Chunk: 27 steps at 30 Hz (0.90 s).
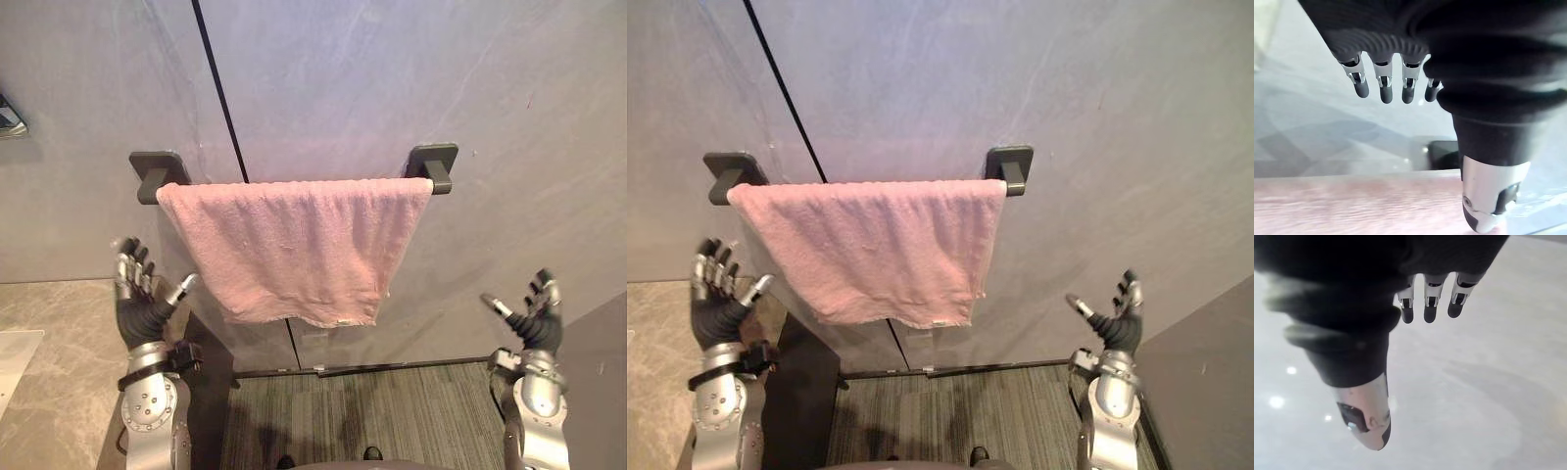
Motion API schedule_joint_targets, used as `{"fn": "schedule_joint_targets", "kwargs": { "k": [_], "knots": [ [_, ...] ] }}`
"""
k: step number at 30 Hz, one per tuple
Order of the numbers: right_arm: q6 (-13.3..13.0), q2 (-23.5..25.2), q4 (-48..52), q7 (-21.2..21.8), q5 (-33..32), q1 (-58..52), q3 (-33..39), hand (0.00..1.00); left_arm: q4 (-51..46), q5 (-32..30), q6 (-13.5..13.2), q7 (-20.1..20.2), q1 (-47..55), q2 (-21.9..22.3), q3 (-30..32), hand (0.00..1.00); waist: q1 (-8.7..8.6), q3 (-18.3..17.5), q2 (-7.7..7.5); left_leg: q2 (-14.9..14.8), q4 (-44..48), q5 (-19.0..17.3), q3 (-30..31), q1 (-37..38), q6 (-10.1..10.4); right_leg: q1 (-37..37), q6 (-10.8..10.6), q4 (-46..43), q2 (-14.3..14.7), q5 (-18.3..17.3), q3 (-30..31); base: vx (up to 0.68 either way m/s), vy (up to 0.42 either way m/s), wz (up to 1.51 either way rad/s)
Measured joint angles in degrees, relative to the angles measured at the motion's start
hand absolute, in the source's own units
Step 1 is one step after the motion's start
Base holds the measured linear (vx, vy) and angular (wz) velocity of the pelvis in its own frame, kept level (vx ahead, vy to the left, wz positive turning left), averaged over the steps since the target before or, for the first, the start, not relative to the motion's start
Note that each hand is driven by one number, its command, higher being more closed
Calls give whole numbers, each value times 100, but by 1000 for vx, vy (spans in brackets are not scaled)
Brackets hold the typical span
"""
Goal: Organize washtable
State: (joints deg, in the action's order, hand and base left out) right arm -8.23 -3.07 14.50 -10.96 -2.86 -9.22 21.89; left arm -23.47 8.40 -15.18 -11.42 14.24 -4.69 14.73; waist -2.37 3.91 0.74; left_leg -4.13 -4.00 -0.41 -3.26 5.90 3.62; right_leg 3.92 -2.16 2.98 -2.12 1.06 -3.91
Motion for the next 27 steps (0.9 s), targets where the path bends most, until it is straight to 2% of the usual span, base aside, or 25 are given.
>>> {"fn": "schedule_joint_targets", "kwargs": {
  "k": [1,3,4,6,8,10,11,12,13,16,18,22,24,27],
  "knots": [
    [-55,-12,170,-12,-24,68,19,0,-137,0,-37,-15,-16,-3,25,0,-1,0,0,1,4,-2,-1,2,1,0,0,-2,-1,0,7,3,-5,-5],
    [-404,-174,1010,-16,-168,475,25,0,-729,3,-242,-88,-197,-46,160,0,3,0,0,2,7,-3,-2,28,0,10,-1,-20,-1,-1,18,-6,-3,-2],
    [-477,-216,1155,-8,-228,577,10,0,-822,8,-291,-113,-237,-66,162,0,3,0,0,1,9,-4,-1,39,0,16,-6,-32,-2,-6,19,-31,-7,0],
    [-807,-309,1684,48,-638,957,-227,0,-1193,175,-441,-111,-332,-183,88,0,3,2,4,0,20,-15,-1,96,-11,40,-10,-115,-2,-52,27,-26,-3,0],
    [-1249,-343,2083,352,-1251,1313,-763,0,-1565,530,-638,47,-350,-412,-217,0,5,2,4,0,85,-58,-13,140,-13,78,-6,-168,-2,-73,54,-56,0,-4],
    [-1431,-427,2109,597,-1714,1495,-1430,0,-1751,903,-704,256,-401,-610,-645,0,8,2,3,2,92,-64,-21,179,-17,99,-8,-193,-4,-80,70,-67,-1,-5],
    [-1449,-481,2109,804,-2084,1584,-2045,0,-1849,1262,-776,496,-434,-759,-1112,0,9,1,6,5,91,-65,-23,180,-19,93,-9,-199,-6,-80,80,-86,-3,-4],
    [-1446,-523,2109,962,-2301,1624,-2402,0,-1901,1482,-779,678,-434,-845,-1415,0,7,1,8,5,91,-64,-28,180,-19,90,-9,-201,-5,-79,85,-80,-6,-2],
    [-1416,-608,2107,1246,-2610,1638,-3066,0,-1898,1773,-763,984,-435,-972,-1954,0,9,-1,12,4,89,-63,-29,179,-19,85,-9,-209,-3,-78,85,-64,-8,-1],
    [-1322,-784,2089,1705,-3112,1638,-3759,0,-1847,2318,-696,1442,-426,-1056,-2500,0,13,-3,14,3,90,-60,-28,180,-19,83,-7,-212,-1,-75,85,-14,-3,0],
    [-1127,-1032,1998,2093,-3542,1634,-4184,0,-1541,2743,-547,1877,-425,-1265,-2976,0,14,-7,19,5,96,-58,-31,181,-20,83,-7,-212,-2,-74,90,0,0,0],
    [-746,-1524,1652,2643,-4027,1574,-4410,0,-784,3204,-125,2461,-402,-1630,-3321,0,10,-12,25,5,97,-57,-38,183,-21,84,-7,-208,-1,-72,93,0,0,0],
    [-554,-1816,1315,2859,-4166,1376,-4451,0,-400,3204,-17,2670,-380,-1753,-3323,0,13,-12,25,5,96,-58,-41,182,-22,86,-7,-204,0,-72,91,0,0,0],
    [-341,-2124,898,3014,-4152,1110,-4475,0,-54,3171,44,2777,-201,-1871,-3304,0,10,-12,26,5,89,-59,-42,180,-23,89,-7,-186,1,-72,91,0,0,0]
  ]
}}
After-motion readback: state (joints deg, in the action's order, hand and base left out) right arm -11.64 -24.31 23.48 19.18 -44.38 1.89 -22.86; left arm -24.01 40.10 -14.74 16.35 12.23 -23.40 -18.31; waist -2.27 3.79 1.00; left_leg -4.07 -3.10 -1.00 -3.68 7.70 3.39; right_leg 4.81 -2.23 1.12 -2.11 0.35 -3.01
